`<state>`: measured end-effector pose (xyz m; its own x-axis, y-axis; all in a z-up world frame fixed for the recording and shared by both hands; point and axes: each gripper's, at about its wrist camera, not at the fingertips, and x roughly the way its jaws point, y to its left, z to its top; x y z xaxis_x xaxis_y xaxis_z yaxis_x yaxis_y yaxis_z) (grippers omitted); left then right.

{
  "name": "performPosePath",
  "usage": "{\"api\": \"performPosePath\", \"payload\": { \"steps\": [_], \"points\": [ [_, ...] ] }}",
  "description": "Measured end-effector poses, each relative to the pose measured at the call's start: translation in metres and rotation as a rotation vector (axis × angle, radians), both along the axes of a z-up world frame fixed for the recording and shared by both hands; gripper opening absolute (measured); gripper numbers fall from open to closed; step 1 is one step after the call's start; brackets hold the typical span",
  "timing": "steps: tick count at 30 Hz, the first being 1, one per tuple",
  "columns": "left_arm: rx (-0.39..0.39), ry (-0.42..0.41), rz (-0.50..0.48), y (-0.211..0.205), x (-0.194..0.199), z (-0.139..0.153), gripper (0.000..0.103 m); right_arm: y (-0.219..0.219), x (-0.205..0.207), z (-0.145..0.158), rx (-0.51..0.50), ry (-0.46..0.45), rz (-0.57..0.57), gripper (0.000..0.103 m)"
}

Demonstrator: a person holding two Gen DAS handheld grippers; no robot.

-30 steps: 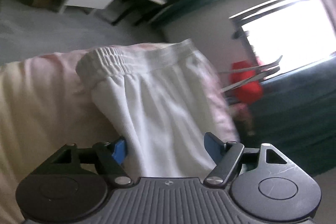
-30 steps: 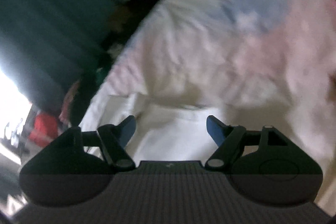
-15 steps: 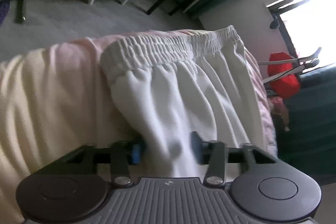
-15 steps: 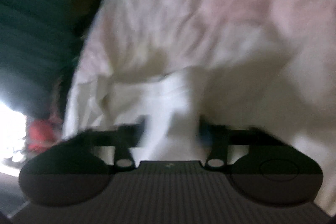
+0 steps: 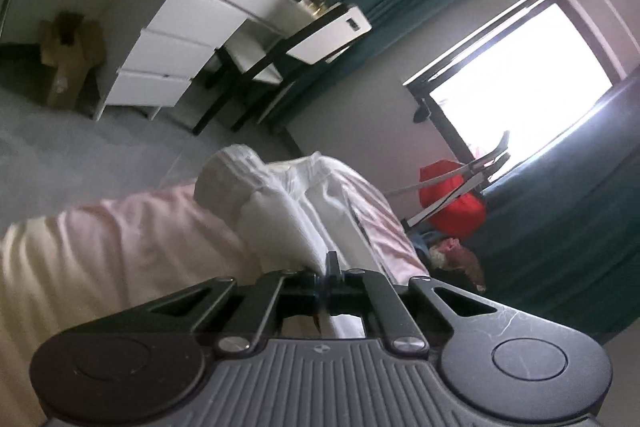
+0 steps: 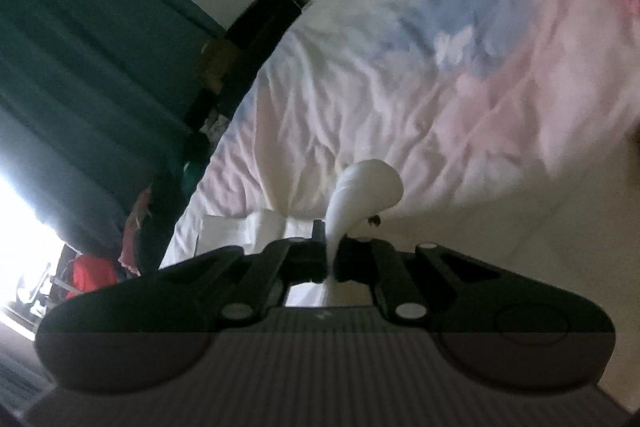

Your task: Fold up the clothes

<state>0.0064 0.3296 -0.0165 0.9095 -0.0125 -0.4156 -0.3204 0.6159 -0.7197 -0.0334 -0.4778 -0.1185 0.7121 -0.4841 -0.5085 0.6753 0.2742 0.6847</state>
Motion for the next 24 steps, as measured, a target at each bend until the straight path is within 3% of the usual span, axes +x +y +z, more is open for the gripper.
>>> {"api": "performPosePath", "payload": {
  "steps": [5, 8, 12, 15, 18, 22, 24],
  "points": [
    [0.048, -0.014, -0.001, -0.01, 0.044, 0.016, 0.002, -0.001, 0.028, 0.037, -0.118, 0.009, 0.046, 0.005],
    [0.07, -0.021, 0.006, -0.017, 0.082, 0.026, 0.002, -0.009, 0.069, 0.061, -0.179, 0.011, 0.076, 0.005],
    [0.186, 0.002, -0.005, -0.035, 0.154, 0.044, 0.002, -0.022, 0.139, 0.08, -0.236, 0.017, 0.116, 0.005],
    [0.239, 0.027, -0.004, -0.048, 0.223, 0.045, 0.002, -0.029, 0.204, 0.075, -0.242, 0.045, 0.127, 0.005],
    [0.291, 0.072, 0.005, -0.062, 0.294, 0.037, 0.002, -0.033, 0.273, 0.059, -0.311, 0.136, 0.145, 0.006],
    [0.398, 0.183, -0.018, -0.083, 0.389, 0.009, 0.002, -0.045, 0.341, 0.022, -0.341, 0.203, 0.171, 0.006],
    [0.413, 0.245, -0.033, -0.091, 0.426, -0.011, 0.003, -0.053, 0.365, 0.001, -0.35, 0.229, 0.188, 0.006]
  ]
}}
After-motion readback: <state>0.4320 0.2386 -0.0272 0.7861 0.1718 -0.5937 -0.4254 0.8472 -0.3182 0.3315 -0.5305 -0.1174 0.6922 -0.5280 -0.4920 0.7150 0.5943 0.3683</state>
